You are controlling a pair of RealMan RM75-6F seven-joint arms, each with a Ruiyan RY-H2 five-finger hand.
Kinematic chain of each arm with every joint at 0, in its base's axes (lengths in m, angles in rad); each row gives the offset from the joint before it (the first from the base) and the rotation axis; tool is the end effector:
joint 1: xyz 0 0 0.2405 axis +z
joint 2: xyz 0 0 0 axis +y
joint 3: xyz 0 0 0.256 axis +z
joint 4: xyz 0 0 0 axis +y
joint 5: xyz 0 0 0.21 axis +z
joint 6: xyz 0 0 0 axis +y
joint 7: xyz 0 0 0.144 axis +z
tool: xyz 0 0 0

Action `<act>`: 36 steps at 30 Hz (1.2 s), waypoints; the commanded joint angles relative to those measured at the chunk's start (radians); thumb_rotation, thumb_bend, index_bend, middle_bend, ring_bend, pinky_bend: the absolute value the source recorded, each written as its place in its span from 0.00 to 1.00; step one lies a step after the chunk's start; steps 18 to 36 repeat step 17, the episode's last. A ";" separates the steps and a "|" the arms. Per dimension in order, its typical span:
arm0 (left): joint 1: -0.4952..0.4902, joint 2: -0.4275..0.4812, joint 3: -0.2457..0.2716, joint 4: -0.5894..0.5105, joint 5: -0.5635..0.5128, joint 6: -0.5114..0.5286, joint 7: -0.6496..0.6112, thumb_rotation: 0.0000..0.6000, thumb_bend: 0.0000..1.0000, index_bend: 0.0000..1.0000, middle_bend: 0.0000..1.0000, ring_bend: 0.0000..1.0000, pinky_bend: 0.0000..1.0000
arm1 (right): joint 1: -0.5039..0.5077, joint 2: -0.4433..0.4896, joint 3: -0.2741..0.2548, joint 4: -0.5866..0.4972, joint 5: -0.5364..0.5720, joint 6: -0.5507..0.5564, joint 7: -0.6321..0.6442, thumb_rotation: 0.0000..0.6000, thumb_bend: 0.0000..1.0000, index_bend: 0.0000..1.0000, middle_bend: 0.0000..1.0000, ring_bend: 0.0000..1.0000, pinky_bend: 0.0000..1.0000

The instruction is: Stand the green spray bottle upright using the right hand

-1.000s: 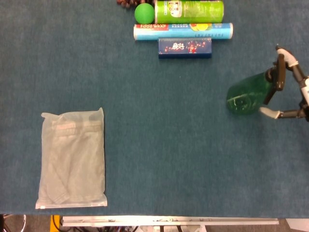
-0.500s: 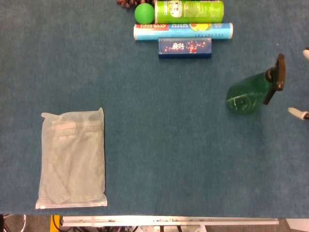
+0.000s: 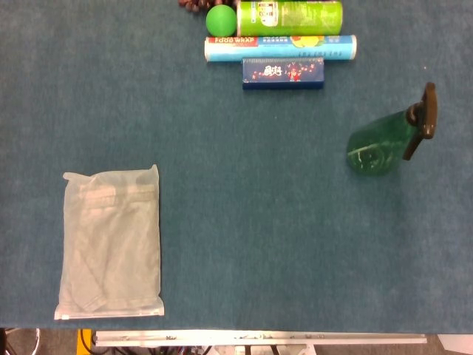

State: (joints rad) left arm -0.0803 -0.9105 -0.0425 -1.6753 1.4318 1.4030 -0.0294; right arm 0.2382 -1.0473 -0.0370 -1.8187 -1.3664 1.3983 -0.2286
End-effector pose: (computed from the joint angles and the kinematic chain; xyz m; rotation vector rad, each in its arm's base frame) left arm -0.3254 0.1771 0.2140 -1.3894 -0.9051 -0.7351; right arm -0.2762 -0.2010 0.1461 1.5185 -0.9175 0.7634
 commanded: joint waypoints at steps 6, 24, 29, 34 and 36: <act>-0.019 0.016 0.015 0.001 0.040 -0.033 -0.078 1.00 0.05 0.38 0.22 0.10 0.15 | -0.095 -0.036 -0.001 -0.029 0.040 0.104 -0.162 1.00 0.00 0.09 0.12 0.00 0.14; -0.048 -0.017 -0.004 0.055 -0.003 -0.070 -0.092 1.00 0.05 0.39 0.22 0.10 0.15 | -0.115 -0.011 0.009 0.058 0.011 0.048 0.036 1.00 0.00 0.10 0.13 0.00 0.14; -0.048 -0.017 -0.004 0.055 -0.003 -0.070 -0.092 1.00 0.05 0.39 0.22 0.10 0.15 | -0.115 -0.011 0.009 0.058 0.011 0.048 0.036 1.00 0.00 0.10 0.13 0.00 0.14; -0.048 -0.017 -0.004 0.055 -0.003 -0.070 -0.092 1.00 0.05 0.39 0.22 0.10 0.15 | -0.115 -0.011 0.009 0.058 0.011 0.048 0.036 1.00 0.00 0.10 0.13 0.00 0.14; -0.048 -0.017 -0.004 0.055 -0.003 -0.070 -0.092 1.00 0.05 0.39 0.22 0.10 0.15 | -0.115 -0.011 0.009 0.058 0.011 0.048 0.036 1.00 0.00 0.10 0.13 0.00 0.14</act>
